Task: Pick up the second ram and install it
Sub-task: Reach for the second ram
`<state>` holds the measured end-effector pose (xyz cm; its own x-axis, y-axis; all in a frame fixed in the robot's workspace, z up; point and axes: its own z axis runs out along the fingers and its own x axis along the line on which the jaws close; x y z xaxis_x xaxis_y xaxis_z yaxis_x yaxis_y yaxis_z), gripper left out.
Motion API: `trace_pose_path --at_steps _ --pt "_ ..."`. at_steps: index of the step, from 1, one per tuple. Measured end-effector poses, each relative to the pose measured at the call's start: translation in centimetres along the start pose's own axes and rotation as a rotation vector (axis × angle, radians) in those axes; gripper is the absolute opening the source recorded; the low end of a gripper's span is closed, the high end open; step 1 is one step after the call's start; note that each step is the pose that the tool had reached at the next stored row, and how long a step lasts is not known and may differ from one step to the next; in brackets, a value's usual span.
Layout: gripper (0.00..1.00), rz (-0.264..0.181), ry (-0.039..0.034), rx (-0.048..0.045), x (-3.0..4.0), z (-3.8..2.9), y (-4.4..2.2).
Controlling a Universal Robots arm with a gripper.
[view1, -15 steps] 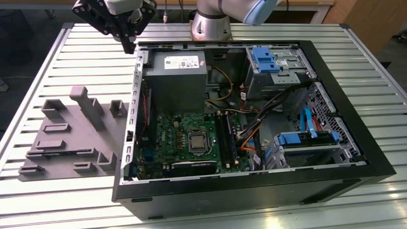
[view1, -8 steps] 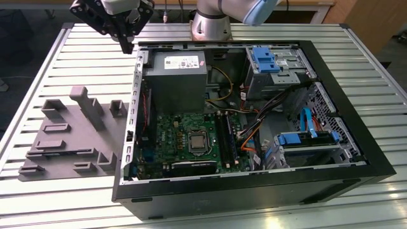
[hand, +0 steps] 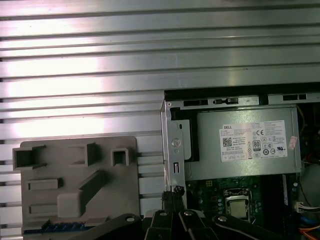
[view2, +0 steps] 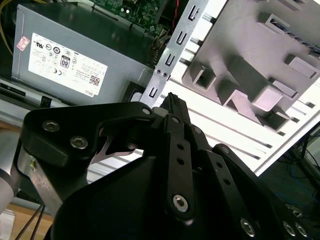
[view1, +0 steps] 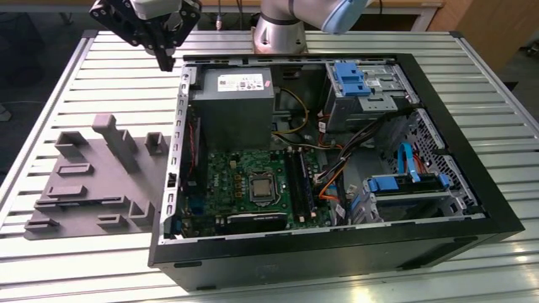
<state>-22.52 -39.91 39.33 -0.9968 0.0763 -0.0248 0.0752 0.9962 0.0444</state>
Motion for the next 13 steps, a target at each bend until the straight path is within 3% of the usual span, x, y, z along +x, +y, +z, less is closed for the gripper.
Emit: trace_pose_path --at_steps 13 --pt "0.11 0.000 0.0000 0.0000 0.36 -0.01 -0.03"
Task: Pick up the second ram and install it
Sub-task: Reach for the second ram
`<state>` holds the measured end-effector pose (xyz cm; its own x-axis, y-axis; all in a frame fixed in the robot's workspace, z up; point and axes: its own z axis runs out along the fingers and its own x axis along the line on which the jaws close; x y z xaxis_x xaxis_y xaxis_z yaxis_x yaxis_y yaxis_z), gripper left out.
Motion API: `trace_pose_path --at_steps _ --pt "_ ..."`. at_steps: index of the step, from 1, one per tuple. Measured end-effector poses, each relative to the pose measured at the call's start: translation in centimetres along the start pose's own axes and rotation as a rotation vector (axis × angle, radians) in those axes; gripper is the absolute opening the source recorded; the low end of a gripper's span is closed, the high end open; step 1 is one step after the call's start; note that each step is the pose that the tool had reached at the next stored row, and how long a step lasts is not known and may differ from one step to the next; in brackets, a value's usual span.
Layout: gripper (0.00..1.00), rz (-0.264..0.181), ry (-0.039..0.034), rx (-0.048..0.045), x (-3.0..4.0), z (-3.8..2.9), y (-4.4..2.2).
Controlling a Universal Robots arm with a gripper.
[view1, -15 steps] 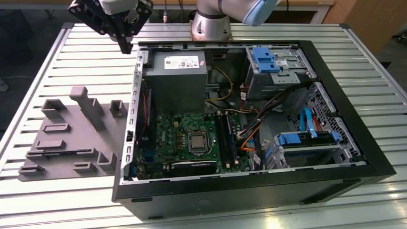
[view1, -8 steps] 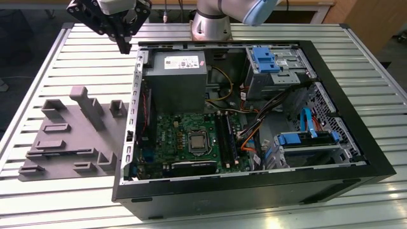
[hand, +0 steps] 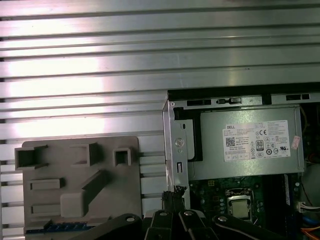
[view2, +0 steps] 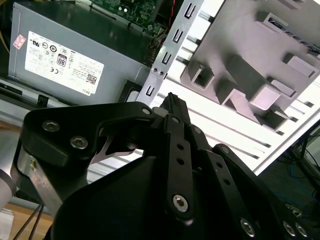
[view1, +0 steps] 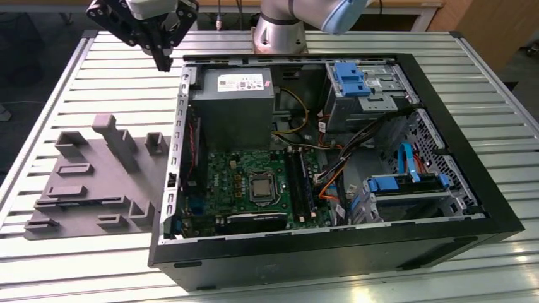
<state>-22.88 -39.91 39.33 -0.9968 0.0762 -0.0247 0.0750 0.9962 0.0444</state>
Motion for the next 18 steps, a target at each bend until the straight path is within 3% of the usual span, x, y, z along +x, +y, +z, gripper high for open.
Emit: trace_pose_path --at_steps 18 --pt "0.11 0.000 0.0000 0.0000 0.64 -0.02 -0.05"
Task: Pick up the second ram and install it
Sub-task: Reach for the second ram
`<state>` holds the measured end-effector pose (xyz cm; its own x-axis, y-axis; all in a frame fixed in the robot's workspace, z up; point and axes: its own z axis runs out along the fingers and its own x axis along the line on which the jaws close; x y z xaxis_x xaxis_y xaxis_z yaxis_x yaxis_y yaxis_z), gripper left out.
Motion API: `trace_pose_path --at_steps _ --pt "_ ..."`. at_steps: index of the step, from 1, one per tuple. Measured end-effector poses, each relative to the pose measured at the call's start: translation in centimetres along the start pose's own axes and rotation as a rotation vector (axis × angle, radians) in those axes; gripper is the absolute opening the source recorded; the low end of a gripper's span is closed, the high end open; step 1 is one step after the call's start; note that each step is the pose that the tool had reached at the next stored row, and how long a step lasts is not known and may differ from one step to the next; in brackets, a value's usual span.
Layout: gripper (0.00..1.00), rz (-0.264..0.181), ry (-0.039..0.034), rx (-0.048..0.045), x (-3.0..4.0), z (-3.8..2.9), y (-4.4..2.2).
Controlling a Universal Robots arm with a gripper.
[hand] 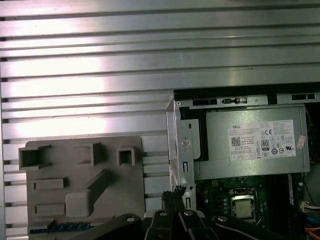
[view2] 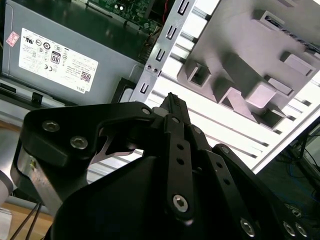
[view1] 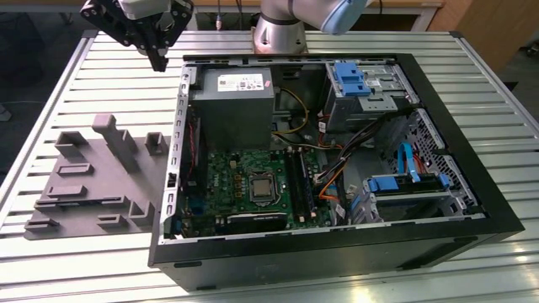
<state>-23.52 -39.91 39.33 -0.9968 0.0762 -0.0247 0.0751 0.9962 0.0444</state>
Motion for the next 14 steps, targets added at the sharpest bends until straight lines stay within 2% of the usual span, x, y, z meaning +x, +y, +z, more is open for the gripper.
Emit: trace_pose_path --at_steps 14 --pt "0.11 0.000 0.0000 0.0000 0.55 -0.02 -0.04"
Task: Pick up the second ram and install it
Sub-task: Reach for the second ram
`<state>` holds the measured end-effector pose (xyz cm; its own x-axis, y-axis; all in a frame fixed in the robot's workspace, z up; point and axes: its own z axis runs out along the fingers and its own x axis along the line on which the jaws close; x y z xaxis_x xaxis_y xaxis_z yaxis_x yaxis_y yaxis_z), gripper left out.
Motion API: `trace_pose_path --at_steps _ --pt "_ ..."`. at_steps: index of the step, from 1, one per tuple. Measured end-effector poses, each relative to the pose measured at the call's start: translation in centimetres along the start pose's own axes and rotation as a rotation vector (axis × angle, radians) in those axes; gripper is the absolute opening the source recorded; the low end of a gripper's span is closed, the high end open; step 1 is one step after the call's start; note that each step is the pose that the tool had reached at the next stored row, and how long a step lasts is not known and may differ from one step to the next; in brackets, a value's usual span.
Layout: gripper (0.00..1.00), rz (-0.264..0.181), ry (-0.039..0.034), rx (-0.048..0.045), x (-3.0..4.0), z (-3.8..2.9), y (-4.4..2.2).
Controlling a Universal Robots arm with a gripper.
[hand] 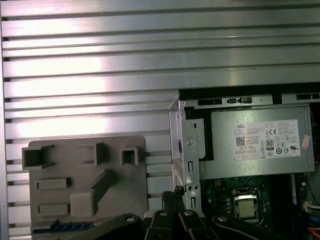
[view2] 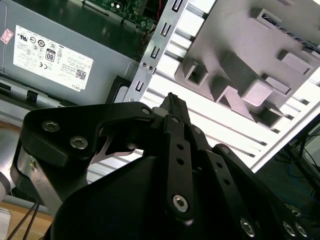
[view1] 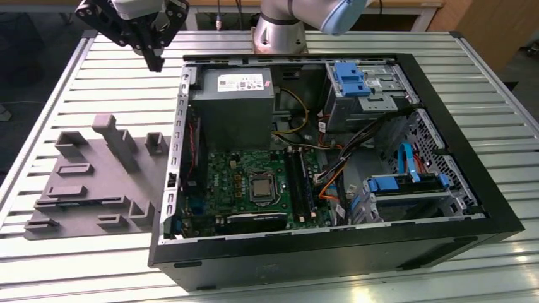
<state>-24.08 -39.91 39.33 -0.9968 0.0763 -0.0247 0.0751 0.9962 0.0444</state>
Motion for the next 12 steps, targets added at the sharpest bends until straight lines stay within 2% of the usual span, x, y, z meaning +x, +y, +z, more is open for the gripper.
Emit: trace_pose_path --at_steps 12 --pt "0.11 0.000 -0.0001 0.0000 0.50 -0.01 -0.04"
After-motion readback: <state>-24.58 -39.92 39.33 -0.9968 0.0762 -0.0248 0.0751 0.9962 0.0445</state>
